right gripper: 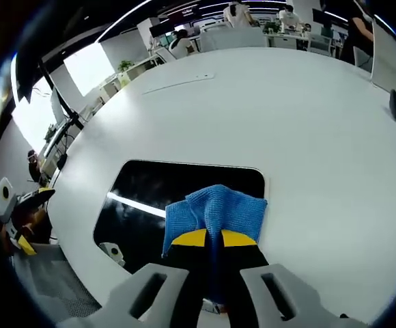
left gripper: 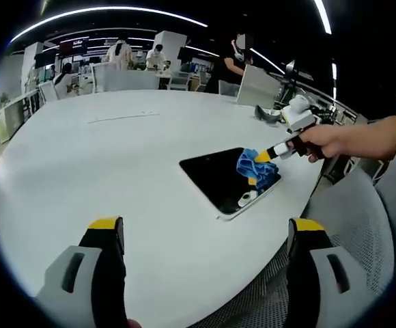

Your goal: Wipe the mirror surface with the cleaning cloth until all visible marks leave the cleaned area.

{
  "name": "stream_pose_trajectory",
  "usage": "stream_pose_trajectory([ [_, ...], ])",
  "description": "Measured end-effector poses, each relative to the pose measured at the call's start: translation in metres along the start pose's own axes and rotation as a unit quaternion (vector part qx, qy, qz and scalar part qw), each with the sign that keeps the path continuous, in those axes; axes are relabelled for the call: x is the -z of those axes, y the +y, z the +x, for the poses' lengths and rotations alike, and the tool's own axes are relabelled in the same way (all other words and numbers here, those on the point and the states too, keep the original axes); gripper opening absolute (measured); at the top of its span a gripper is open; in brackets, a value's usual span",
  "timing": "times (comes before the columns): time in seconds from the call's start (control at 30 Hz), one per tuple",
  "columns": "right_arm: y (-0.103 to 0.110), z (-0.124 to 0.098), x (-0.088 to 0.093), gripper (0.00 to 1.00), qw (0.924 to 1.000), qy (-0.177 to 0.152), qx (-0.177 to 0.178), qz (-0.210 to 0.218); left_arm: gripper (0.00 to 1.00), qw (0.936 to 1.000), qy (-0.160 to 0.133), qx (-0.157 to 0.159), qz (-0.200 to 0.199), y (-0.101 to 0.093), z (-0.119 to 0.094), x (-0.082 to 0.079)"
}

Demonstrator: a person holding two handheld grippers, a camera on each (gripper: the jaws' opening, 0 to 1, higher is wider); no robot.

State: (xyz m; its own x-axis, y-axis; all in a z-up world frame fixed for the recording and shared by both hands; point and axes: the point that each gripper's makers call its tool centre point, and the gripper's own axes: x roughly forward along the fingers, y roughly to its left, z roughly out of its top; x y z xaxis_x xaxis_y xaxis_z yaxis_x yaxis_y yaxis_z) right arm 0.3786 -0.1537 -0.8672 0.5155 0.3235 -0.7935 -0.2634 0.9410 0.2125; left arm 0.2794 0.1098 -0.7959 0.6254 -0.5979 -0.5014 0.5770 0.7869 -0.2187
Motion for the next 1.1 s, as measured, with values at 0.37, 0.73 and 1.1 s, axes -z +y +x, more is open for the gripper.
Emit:
stream_pose_trajectory([
  [0.37,-0.005,0.009,-0.015,0.0,1.0,0.001,-0.002,-0.003,0.99,1.0,0.001,-0.005,0.001,0.002,0.0,0.0],
  [0.73,-0.009,0.02,-0.032,0.01,1.0,0.003,0.001,-0.008,0.99,1.0,0.002,-0.008,-0.001,0.004,0.0,0.001],
  [1.1,-0.013,0.028,-0.044,0.0,0.9999,0.007,0.004,-0.008,0.99,0.9999,0.002,-0.009,-0.005,0.004,0.0,0.001],
])
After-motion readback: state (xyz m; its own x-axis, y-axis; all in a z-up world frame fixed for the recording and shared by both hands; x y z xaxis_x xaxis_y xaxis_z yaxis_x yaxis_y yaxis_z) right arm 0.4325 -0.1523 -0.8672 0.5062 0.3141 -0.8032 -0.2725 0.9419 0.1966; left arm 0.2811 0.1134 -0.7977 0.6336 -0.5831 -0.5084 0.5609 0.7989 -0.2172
